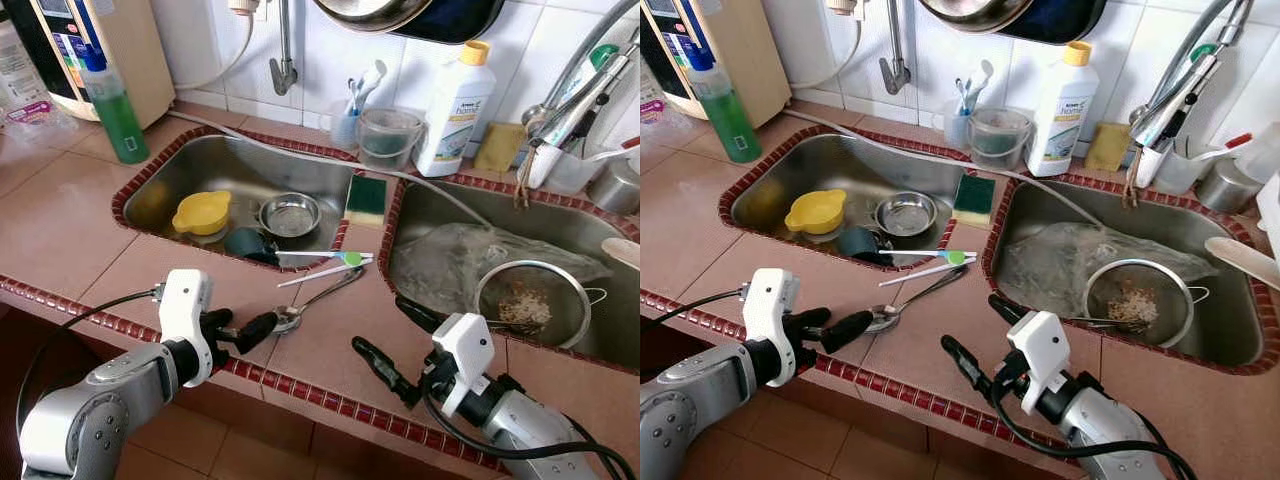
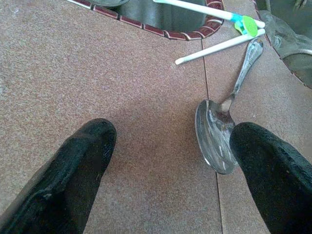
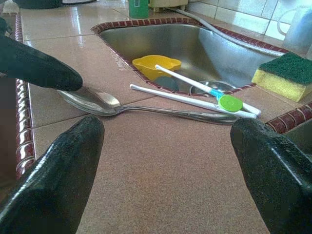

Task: Kitchen organization

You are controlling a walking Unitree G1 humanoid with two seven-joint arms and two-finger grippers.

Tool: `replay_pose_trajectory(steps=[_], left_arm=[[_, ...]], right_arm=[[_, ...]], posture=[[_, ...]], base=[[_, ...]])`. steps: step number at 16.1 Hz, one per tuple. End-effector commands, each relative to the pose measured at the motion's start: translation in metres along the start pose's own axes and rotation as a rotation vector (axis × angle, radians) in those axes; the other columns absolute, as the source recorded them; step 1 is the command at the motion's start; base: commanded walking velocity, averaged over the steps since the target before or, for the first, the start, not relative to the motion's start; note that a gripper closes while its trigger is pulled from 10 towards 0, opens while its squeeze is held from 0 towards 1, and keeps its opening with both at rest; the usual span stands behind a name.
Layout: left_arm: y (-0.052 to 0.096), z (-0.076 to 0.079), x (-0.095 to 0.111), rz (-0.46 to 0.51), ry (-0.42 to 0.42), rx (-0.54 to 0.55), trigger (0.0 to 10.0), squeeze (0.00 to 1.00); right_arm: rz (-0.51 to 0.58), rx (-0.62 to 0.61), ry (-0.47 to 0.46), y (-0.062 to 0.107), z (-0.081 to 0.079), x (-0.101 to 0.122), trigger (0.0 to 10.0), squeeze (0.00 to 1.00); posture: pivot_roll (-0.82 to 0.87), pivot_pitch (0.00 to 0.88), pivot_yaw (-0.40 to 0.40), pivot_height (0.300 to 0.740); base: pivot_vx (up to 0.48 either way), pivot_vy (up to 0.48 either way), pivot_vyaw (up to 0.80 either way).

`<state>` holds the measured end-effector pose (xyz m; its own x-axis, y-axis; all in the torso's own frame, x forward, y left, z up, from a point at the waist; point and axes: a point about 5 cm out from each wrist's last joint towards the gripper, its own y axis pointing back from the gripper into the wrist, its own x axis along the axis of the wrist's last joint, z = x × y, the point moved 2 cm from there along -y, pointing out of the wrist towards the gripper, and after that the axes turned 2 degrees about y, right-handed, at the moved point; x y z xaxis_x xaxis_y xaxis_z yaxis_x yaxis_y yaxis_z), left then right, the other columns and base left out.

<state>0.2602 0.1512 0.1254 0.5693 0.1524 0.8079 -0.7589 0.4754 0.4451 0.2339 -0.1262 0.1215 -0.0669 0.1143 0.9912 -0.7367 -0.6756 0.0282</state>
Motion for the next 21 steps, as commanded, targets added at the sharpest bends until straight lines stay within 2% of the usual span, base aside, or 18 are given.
replay_pose_trajectory(steps=[1, 6, 7, 8, 9, 10, 11, 12, 21], left_arm=[[-0.002, -0.004, -0.025, -0.126, 0.048, 0.016, 10.0, 0.00], [-0.005, 0.006, -0.023, -0.129, 0.051, -0.031, 10.0, 0.00], [-0.007, 0.012, -0.023, -0.132, 0.048, -0.068, 8.2, 0.00], [-0.008, 0.014, -0.024, -0.138, 0.048, -0.077, 6.8, 0.00], [-0.008, 0.015, -0.024, -0.140, 0.046, -0.084, 4.5, 0.00], [-0.008, 0.016, -0.024, -0.141, 0.046, -0.087, 3.7, 0.00], [-0.008, 0.017, -0.024, -0.142, 0.045, -0.096, 3.5, 0.00], [-0.008, 0.018, -0.024, -0.145, 0.043, -0.102, 0.0, 0.00], [-0.007, 0.016, -0.024, -0.155, 0.046, -0.100, 0.0, 0.00]], right_arm=[[0.005, -0.003, 0.010, 0.002, 0.000, 0.003, 10.0, 0.00], [0.012, -0.006, 0.013, -0.001, 0.000, 0.004, 10.0, 0.00], [0.013, -0.008, 0.017, -0.002, 0.001, 0.005, 10.0, 0.00], [0.015, -0.010, 0.019, -0.002, 0.001, 0.005, 10.0, 0.00], [0.015, -0.012, 0.020, -0.002, 0.001, 0.005, 10.0, 0.00], [0.015, -0.013, 0.021, -0.002, 0.001, 0.005, 10.0, 0.00], [0.015, -0.015, 0.021, -0.002, 0.001, 0.005, 10.0, 0.00], [0.017, -0.019, 0.021, -0.002, 0.001, 0.005, 10.0, 0.00], [0.014, -0.023, 0.025, 0.000, -0.001, 0.005, 10.0, 0.00]], posture=[[-0.10, 0.112, -0.015, 0.740], [-0.10, 0.111, -0.011, 0.740], [-0.11, 0.111, -0.008, 0.740], [-0.11, 0.111, -0.006, 0.740], [-0.11, 0.112, -0.005, 0.740], [-0.11, 0.112, -0.005, 0.740], [-0.11, 0.112, -0.001, 0.740], [-0.11, 0.112, -0.001, 0.740], [-0.11, 0.123, 0.006, 0.740]], base=[[0.000, 0.000, 0.00], [0.000, 0.000, 0.00], [0.000, 0.000, 0.00], [0.000, 0.000, 0.00], [0.000, 0.000, 0.00], [0.000, 0.000, 0.00], [0.000, 0.000, 0.00], [0.000, 0.000, 0.00], [0.000, 0.000, 0.00]])
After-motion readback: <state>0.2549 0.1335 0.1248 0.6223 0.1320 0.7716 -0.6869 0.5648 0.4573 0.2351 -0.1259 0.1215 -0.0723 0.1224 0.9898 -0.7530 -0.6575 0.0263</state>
